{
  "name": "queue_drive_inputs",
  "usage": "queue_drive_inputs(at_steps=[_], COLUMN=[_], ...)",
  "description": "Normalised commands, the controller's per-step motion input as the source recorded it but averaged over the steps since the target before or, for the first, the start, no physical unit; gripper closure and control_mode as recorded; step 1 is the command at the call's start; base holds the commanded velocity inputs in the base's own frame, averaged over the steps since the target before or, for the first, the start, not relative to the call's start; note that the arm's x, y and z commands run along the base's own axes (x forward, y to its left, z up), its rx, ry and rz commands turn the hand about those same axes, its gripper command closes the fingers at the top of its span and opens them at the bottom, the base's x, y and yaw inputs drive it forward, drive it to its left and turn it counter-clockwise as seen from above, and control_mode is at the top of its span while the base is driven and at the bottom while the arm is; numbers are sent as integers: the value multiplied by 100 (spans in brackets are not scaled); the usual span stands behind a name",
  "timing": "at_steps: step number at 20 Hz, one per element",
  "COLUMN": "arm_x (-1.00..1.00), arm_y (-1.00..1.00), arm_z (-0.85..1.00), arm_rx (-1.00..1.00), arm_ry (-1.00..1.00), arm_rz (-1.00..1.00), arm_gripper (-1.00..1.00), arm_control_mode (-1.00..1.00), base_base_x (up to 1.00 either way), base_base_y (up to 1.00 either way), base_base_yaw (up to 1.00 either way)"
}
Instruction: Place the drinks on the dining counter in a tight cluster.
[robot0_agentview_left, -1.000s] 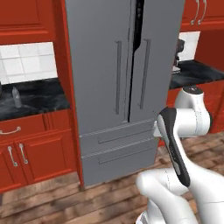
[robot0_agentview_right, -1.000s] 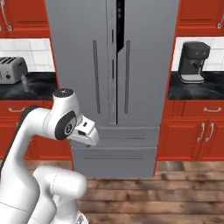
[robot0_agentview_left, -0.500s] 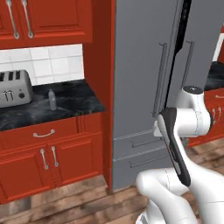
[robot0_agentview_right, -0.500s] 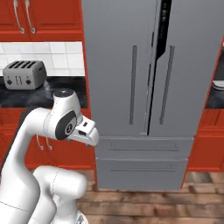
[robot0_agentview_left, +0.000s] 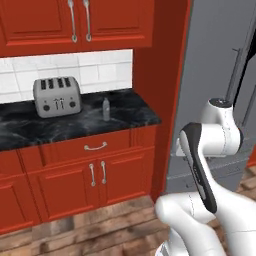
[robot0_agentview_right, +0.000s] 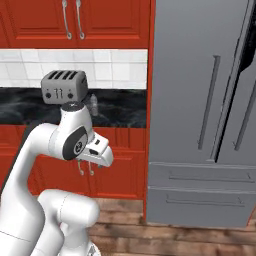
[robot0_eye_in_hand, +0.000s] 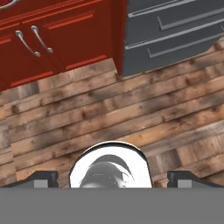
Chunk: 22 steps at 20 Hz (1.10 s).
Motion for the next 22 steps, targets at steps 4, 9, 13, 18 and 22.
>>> queue_drive_inputs(at_steps=[4, 9, 13, 18, 22], arm_x=[0, 0, 0, 0, 0], arm_y=[0, 0, 0, 0, 0], arm_z=[0, 0, 0, 0, 0], arm_rx=[0, 0, 0, 0, 0], arm_ry=[0, 0, 0, 0, 0], arm_rz=[0, 0, 0, 0, 0], arm_gripper=[-100, -100, -100, -100, -100], arm_control_mode=[100, 100, 100, 100, 100], base_base_x=[26, 52, 57, 55, 71], base_base_y=[79, 73, 77, 75, 48], base_base_yaw=[10, 3, 0, 0, 0])
